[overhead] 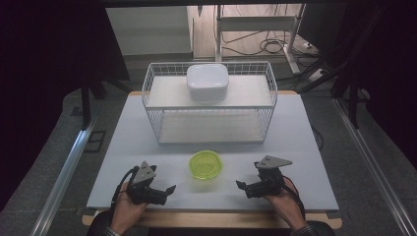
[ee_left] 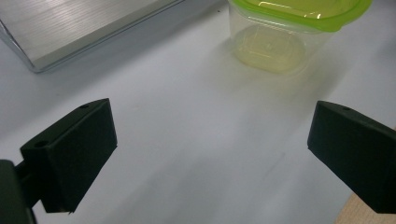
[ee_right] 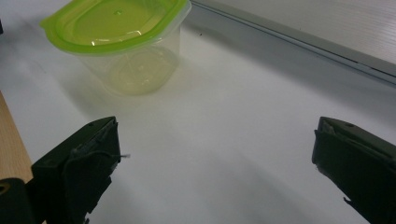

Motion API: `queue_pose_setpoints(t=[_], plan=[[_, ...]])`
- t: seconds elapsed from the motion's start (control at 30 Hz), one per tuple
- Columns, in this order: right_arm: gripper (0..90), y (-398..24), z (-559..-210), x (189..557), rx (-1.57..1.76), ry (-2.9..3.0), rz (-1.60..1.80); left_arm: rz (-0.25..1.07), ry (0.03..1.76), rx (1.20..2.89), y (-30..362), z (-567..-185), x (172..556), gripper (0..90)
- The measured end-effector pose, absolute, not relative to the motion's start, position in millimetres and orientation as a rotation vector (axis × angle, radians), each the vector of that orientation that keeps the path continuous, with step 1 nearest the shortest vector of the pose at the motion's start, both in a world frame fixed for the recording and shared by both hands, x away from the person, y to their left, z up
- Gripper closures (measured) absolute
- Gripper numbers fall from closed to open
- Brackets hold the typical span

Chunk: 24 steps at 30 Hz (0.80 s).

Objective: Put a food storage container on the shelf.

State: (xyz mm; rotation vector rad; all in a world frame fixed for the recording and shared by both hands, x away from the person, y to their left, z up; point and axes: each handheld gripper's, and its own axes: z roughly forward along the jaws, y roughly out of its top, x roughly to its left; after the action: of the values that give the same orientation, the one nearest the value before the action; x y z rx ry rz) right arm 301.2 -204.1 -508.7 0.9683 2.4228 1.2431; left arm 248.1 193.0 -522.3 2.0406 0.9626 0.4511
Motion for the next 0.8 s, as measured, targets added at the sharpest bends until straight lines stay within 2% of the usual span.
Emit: queue_pose_setpoints(t=[0.63, 0.8], plan=[[2.1, -193.9, -487.4, 309.6, 1.021, 2.444, 1.296, 0.426, 0.949, 2.08, 190.6, -526.8, 250.0, 1.3], [9.3, -190.9, -480.9, 311.2, 1.018, 2.462, 1.287, 0.421, 0.948, 2.082, 190.3, -527.2, 250.2, 1.3]])
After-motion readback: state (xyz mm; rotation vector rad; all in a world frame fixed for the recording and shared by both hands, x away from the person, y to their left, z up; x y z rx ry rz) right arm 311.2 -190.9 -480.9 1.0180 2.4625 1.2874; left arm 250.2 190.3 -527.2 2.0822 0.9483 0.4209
